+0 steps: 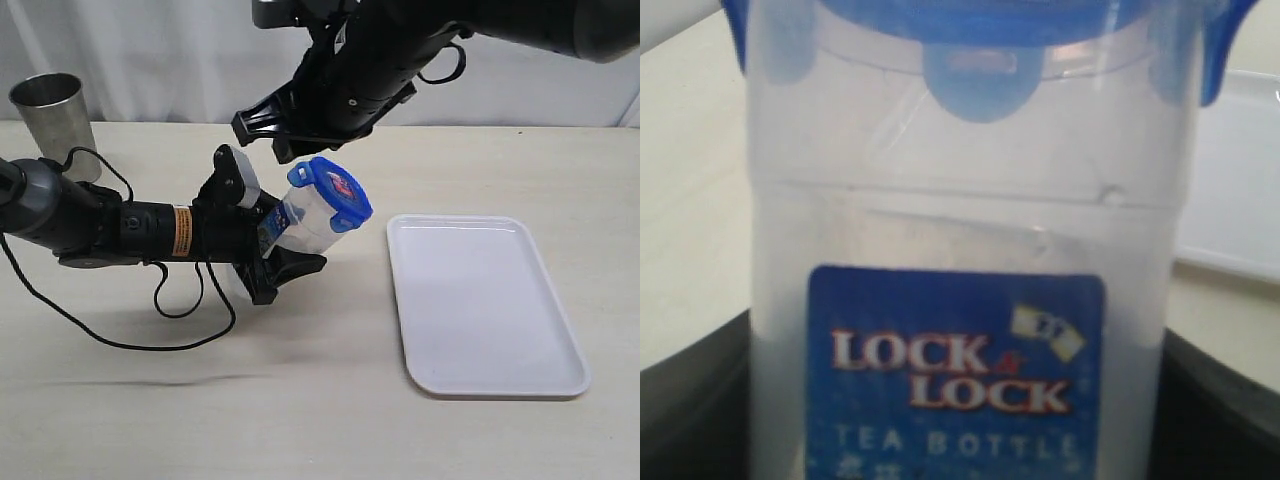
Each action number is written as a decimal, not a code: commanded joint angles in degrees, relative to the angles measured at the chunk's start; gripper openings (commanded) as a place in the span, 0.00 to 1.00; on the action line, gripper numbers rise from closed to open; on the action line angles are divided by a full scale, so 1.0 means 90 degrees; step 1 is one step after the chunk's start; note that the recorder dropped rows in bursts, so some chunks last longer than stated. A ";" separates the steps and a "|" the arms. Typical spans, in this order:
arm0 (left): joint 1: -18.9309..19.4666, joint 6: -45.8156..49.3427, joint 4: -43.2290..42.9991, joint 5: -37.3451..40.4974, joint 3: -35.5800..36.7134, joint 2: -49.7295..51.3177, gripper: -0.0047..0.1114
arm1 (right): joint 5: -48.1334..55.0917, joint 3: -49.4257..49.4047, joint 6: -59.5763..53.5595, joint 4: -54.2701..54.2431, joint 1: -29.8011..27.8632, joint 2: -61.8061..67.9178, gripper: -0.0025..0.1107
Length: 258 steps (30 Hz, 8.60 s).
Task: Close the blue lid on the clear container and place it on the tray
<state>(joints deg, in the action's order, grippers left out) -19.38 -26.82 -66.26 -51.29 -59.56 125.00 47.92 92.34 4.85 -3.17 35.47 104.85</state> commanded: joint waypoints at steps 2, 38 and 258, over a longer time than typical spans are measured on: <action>-0.0037 0.0023 0.0054 0.0001 -0.0019 -0.0065 0.04 | 0.0295 0.0000 0.0274 0.0289 -0.0099 0.0258 0.36; -0.0037 0.0294 0.0108 -0.0023 -0.0019 -0.0065 0.04 | 0.0372 0.0000 -0.0296 0.1260 0.0666 0.0427 0.21; -0.2649 -0.0158 0.1456 0.0856 -0.3464 0.0054 0.04 | -0.3262 -1.0260 -0.0304 0.1088 -0.3332 -1.1650 0.06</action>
<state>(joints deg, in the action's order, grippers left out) -43.26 -22.12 -53.81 -33.10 -90.02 125.33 18.93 0.05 2.48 6.70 5.68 0.37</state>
